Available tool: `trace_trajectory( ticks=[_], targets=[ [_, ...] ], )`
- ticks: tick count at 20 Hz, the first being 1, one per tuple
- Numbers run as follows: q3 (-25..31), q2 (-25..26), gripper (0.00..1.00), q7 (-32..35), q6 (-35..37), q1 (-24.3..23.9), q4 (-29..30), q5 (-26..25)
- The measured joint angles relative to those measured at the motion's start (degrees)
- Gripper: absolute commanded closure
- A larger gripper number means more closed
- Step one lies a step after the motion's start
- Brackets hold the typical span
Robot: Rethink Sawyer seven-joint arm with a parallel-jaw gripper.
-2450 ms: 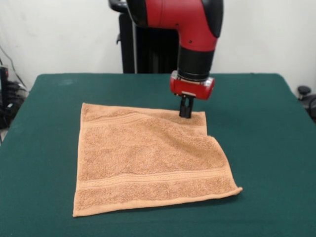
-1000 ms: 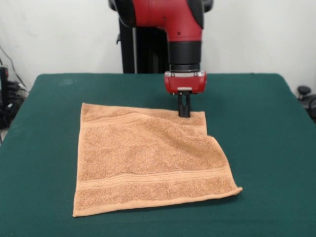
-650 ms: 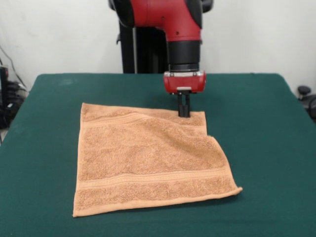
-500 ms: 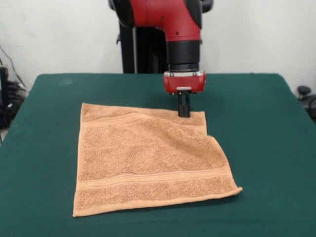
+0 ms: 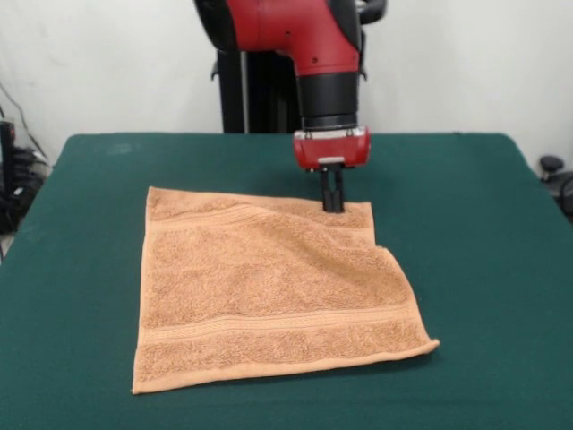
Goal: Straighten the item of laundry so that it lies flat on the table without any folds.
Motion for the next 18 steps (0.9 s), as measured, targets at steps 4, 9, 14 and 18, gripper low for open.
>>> trace_trajectory(
  ticks=[4,9,14,18],
  targets=[
    [1.5,-0.1,1.0,0.0,0.0,-2.3,0.1,-2.3],
    [3.1,-0.1,1.0,0.0,0.0,-4.7,0.3,-4.5],
    [3.8,-0.1,1.0,0.0,0.0,-5.9,0.3,-5.8],
    [4.0,-0.1,1.0,0.0,0.0,-6.3,0.3,-6.2]
  ],
)
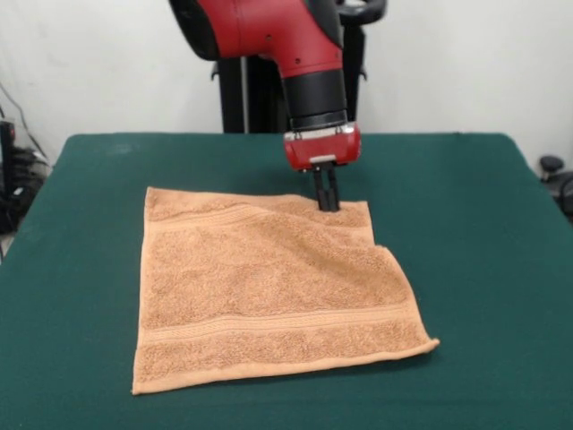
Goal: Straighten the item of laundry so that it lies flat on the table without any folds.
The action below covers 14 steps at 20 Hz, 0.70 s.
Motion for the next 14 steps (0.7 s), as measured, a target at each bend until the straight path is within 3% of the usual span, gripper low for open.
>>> trace_trajectory(
  ticks=[14],
  targets=[
    [-0.6,-0.4,1.0,0.0,0.1,-1.5,1.5,-0.2]
  ],
)
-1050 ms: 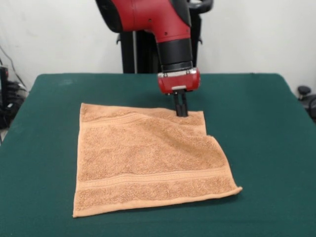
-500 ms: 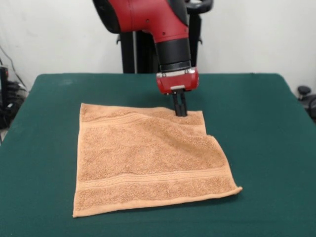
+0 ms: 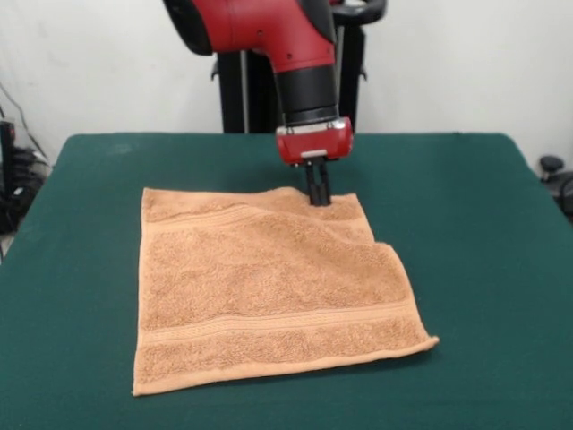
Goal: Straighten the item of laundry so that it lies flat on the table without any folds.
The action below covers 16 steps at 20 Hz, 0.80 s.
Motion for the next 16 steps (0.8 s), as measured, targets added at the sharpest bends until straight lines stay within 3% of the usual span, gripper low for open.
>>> trace_trajectory(
  ticks=[16],
  targets=[
    [-5.8,-4.0,1.0,0.0,12.5,-1.1,10.2,0.0]
  ],
)
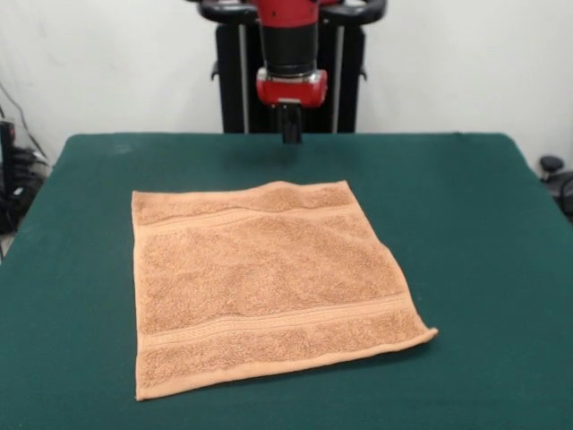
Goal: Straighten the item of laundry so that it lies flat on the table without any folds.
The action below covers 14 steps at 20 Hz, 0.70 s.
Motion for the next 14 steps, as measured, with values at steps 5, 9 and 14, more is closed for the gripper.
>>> trace_trajectory(
  ticks=[5,9,14],
  targets=[
    [-1.9,0.9,1.0,0.0,0.0,1.8,0.6,0.0],
    [-2.8,1.8,1.0,0.0,0.0,4.0,0.6,0.4],
    [-2.8,0.9,1.0,0.0,0.2,6.9,1.0,3.2]
  ],
)
